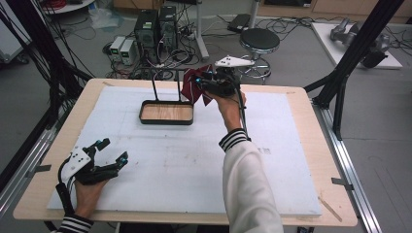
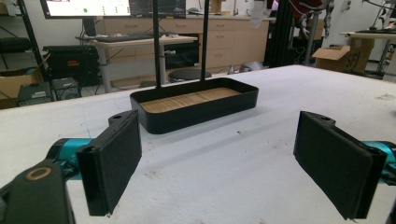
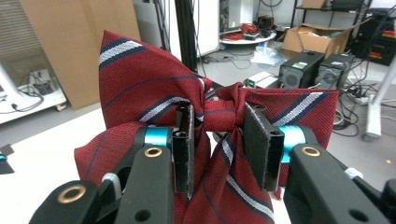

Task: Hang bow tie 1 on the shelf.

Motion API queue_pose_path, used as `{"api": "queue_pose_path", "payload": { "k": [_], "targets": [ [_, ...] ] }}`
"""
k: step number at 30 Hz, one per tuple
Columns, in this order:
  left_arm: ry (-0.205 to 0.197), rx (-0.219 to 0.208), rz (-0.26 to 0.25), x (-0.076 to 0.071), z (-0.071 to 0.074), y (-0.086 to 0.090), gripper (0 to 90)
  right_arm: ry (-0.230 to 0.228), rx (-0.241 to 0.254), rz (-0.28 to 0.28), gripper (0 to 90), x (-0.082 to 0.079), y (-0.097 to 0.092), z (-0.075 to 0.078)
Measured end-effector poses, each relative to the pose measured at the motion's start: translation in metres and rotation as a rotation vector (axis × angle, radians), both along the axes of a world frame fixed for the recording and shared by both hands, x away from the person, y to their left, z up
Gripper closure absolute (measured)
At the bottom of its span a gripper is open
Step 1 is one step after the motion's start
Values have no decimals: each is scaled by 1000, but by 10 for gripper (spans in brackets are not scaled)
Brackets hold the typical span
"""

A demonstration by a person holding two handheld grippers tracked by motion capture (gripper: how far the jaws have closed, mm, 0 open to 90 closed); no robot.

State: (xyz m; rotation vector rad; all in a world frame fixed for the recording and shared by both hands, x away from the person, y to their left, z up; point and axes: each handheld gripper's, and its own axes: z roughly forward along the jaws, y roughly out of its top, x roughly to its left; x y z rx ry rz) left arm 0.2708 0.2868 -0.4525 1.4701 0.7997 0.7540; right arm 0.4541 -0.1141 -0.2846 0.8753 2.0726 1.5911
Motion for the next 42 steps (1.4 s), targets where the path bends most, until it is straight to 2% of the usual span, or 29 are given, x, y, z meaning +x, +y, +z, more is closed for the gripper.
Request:
{"api": "queue_pose_path", "payload": {
  "k": [5,10,16,21,24,26,28,30,34,42],
  "targets": [
    [1,-1,-1,0,0,0,155,17,4,-8,662,6,4,-2],
    [2,-3,-2,0,0,0,155,21,-6,-16,662,9,8,-4],
    [2,-6,-1,0,0,0,155,23,6,-25,661,15,8,-7],
    [2,-6,0,0,0,0,155,20,-19,-39,661,20,11,-7],
    [1,-5,0,0,0,1,155,27,-17,-43,661,24,11,-6],
    [2,-6,0,0,0,0,155,8,-28,-53,660,26,12,-5],
    [3,-8,1,0,0,1,155,17,-24,-56,660,28,10,-6],
    [2,-8,0,0,0,0,155,21,-40,-72,660,31,8,-9],
    [2,-7,-2,0,0,0,155,27,-30,-103,659,34,1,-10],
    [0,-6,-1,0,0,0,156,45,-87,-137,656,38,-5,-15]
  ]
}}
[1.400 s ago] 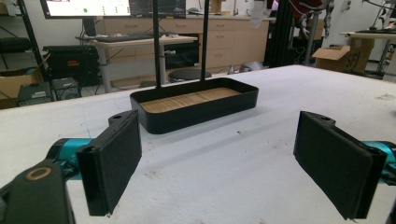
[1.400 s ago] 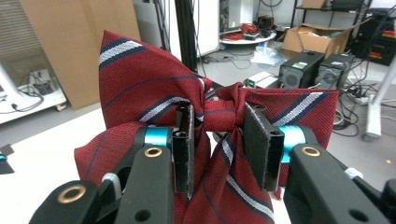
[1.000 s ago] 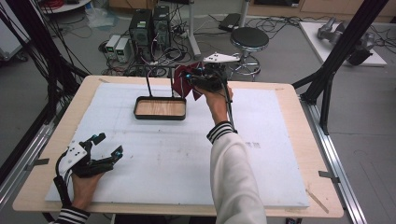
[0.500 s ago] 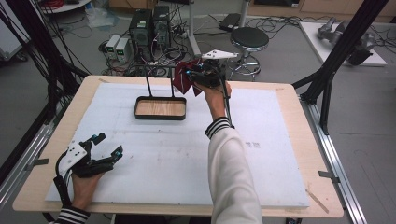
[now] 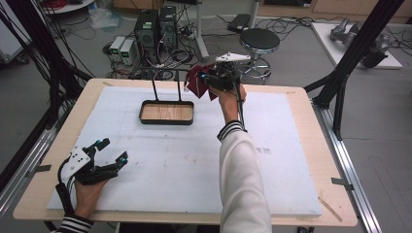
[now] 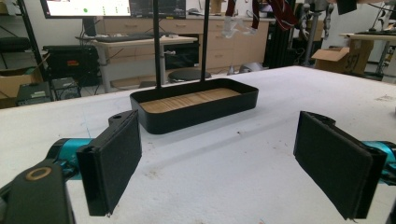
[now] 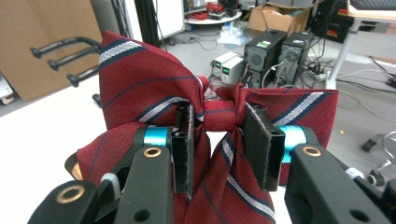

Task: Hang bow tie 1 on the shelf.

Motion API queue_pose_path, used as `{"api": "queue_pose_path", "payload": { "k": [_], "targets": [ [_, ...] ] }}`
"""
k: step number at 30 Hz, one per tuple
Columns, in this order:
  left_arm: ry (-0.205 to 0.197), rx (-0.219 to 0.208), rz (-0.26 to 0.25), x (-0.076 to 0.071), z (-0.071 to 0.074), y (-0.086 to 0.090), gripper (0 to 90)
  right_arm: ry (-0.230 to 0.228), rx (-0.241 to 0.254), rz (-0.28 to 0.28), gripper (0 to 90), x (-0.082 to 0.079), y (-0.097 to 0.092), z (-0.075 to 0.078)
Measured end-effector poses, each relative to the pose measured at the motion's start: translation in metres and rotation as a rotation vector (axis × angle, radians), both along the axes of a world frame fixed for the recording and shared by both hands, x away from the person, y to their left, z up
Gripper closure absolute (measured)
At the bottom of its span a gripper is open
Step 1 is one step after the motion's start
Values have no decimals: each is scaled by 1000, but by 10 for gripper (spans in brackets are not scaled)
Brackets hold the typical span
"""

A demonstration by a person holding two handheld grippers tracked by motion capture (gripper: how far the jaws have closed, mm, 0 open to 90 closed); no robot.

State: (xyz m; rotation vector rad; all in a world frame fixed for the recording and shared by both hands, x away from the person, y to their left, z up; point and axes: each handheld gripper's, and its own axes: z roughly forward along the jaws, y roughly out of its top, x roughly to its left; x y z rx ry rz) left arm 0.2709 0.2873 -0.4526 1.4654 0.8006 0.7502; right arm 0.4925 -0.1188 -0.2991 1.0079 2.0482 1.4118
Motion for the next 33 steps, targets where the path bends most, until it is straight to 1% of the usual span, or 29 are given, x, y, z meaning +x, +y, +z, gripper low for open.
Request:
{"api": "queue_pose_path", "payload": {
  "k": [3,6,8,10,14,19,23,25,27,28,29,31,32,33],
  "targets": [
    [1,5,-2,0,0,0,155,4,-11,-7,656,1,-1,-1],
    [0,1,-2,0,0,0,155,10,-21,-17,656,1,-2,-2],
    [0,4,-2,0,0,0,155,6,-39,-23,656,1,-2,-2],
    [-1,-1,-2,0,0,0,155,10,-42,-23,655,2,-2,-2],
    [-3,0,-3,0,0,0,155,25,-47,-34,653,3,-4,-4],
    [-3,0,-3,0,0,0,155,50,-73,-39,650,4,-3,-8],
    [-2,0,-3,0,0,0,155,50,-69,-43,619,6,-4,-10],
    [-2,0,-4,0,0,0,155,50,-68,-46,544,6,-4,-10],
    [-4,-1,-4,0,0,0,155,49,-61,-51,404,6,-4,-11],
    [-2,2,-4,0,0,0,156,57,-54,-54,305,7,-5,-12],
    [-2,2,-4,0,0,0,156,67,-52,-62,239,7,-5,-13],
    [-2,1,-4,0,0,0,156,77,-84,-94,107,7,-5,-14],
    [-2,2,-4,0,0,0,155,80,-96,-104,91,7,-5,-14],
    [-2,6,-4,-1,0,0,155,80,-101,-100,91,6,-6,-14]
  ]
}}
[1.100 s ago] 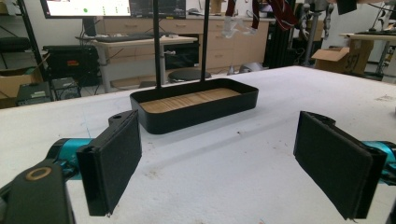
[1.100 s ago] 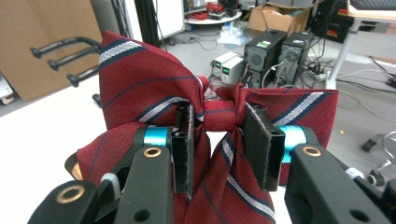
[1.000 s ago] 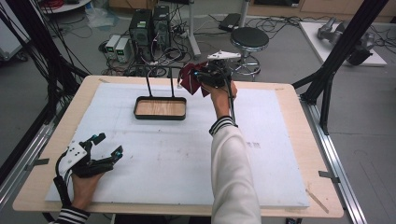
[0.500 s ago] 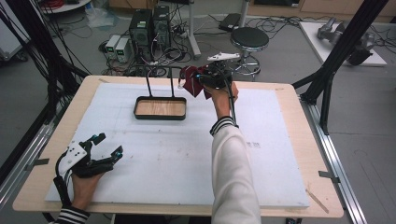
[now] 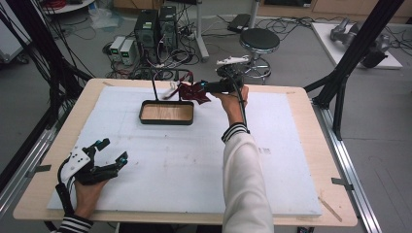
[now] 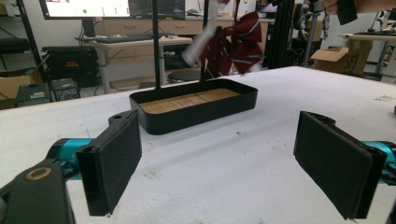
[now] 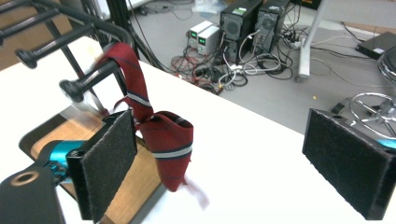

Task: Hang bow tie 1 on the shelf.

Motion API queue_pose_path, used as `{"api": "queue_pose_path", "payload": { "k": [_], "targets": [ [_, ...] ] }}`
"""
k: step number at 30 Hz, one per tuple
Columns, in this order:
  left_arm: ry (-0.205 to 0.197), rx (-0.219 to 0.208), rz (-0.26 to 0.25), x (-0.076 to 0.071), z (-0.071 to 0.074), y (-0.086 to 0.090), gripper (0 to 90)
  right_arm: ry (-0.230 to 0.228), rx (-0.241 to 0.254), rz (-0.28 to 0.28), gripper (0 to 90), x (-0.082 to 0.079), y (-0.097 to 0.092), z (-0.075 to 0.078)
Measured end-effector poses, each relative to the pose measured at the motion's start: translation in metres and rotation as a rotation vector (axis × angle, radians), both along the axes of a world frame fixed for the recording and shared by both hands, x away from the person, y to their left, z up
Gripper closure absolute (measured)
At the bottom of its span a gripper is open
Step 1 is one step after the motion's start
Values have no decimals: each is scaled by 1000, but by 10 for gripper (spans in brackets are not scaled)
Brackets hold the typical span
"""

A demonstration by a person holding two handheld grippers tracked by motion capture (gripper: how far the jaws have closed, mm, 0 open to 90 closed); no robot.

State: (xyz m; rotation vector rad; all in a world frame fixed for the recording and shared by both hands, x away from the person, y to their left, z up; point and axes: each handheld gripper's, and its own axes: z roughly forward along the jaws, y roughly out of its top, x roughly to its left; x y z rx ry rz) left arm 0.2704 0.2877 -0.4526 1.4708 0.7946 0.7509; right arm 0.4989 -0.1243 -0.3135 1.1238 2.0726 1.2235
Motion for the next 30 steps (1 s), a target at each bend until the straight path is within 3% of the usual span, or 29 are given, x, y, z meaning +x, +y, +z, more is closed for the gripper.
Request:
{"api": "queue_pose_path", "payload": {
  "k": [5,11,16,18,19,21,23,26,30],
  "targets": [
    [-2,-1,3,0,0,0,155,-11,27,21,91,-5,-5,7],
    [-7,-3,3,-1,0,0,155,-12,26,44,91,-18,-21,20],
    [-7,1,5,-1,0,0,155,-25,5,70,92,-43,-45,39],
    [-8,3,8,-1,0,-1,155,-83,40,67,92,-56,-57,43],
    [-10,2,8,-1,0,-1,156,-102,60,66,92,-63,-63,44],
    [-10,4,9,-1,0,-1,155,-83,50,73,92,-75,-75,46],
    [-6,3,10,-1,0,-1,155,-120,52,73,92,-87,-84,46],
    [-3,4,10,0,0,-1,155,-136,73,92,92,-110,-100,46],
    [2,1,12,0,0,-1,155,-154,100,115,92,-139,-118,38]
  ]
}}
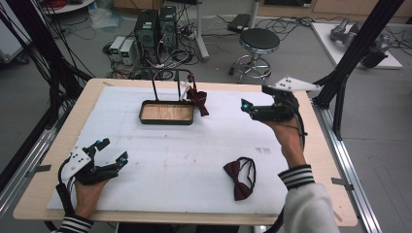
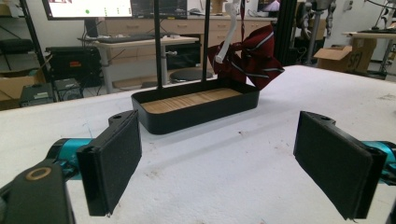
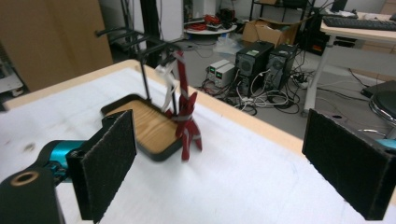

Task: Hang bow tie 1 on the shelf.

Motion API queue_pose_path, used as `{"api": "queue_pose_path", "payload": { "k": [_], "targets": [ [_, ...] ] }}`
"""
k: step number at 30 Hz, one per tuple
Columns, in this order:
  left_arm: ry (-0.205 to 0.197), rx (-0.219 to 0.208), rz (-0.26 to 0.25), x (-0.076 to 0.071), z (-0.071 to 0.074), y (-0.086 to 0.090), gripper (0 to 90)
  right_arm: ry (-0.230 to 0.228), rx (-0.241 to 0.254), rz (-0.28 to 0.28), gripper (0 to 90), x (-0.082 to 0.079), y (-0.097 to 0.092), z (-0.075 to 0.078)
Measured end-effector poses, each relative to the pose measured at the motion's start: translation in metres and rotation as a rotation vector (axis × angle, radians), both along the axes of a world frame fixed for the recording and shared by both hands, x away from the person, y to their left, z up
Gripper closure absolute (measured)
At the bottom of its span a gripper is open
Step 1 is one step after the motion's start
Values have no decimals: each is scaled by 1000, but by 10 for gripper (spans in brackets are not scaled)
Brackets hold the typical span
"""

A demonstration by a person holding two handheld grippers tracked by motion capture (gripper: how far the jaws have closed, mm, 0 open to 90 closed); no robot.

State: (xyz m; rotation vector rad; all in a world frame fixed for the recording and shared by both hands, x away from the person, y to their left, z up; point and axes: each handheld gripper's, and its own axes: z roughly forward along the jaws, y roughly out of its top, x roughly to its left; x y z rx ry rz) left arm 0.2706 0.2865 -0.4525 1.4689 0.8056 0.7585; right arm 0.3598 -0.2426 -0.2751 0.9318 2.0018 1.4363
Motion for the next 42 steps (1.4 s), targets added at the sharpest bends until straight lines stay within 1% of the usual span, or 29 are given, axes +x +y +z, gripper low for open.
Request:
{"api": "queue_pose_path", "payload": {
  "k": [2,4,5,7,9,11,12,14,15,16,17,18,21,22,26,28,32,38,39,42],
  "targets": [
    [1,-1,0,0,0,0,155,-19,2,4,92,-15,-9,-5],
    [3,-1,-1,0,0,1,156,-42,24,1,92,-26,-17,-11],
    [3,0,-1,0,0,1,155,-59,43,-4,92,-33,-23,-17],
    [3,1,0,0,0,0,155,-60,48,-6,92,-39,-30,-26],
    [-2,1,1,0,0,0,155,-60,42,-19,91,-46,-37,-36],
    [-8,4,0,-1,0,0,155,-55,73,-17,91,-51,-42,-42],
    [-9,4,0,-1,0,0,155,-61,85,-11,91,-54,-44,-46],
    [-7,2,0,-1,0,0,155,-60,78,1,91,-59,-46,-52],
    [-7,2,-1,-1,0,0,155,-67,68,8,91,-61,-46,-57],
    [-5,0,0,-1,0,0,156,-55,63,10,91,-62,-45,-59],
    [-3,3,-1,0,0,1,156,-51,49,10,91,-64,-45,-64],
    [-2,1,-1,0,0,1,155,-48,45,11,91,-65,-45,-67],
    [-2,2,-1,0,0,0,155,-35,62,13,91,-69,-46,-76],
    [-1,1,-2,0,0,0,156,-39,69,8,91,-70,-47,-78],
    [-2,4,-1,0,0,0,156,-36,101,-10,91,-74,-49,-87],
    [-2,4,-1,0,0,0,156,-31,100,-15,91,-74,-50,-90],
    [-2,2,0,0,0,0,155,-35,98,-22,91,-76,-50,-95],
    [-7,-2,1,-1,0,1,155,-30,108,-23,91,-76,-50,-105],
    [-7,-1,2,-1,0,1,155,-20,114,-25,92,-76,-51,-107],
    [-9,-2,3,-1,0,0,155,-13,118,-29,92,-75,-50,-109]
  ]
}}
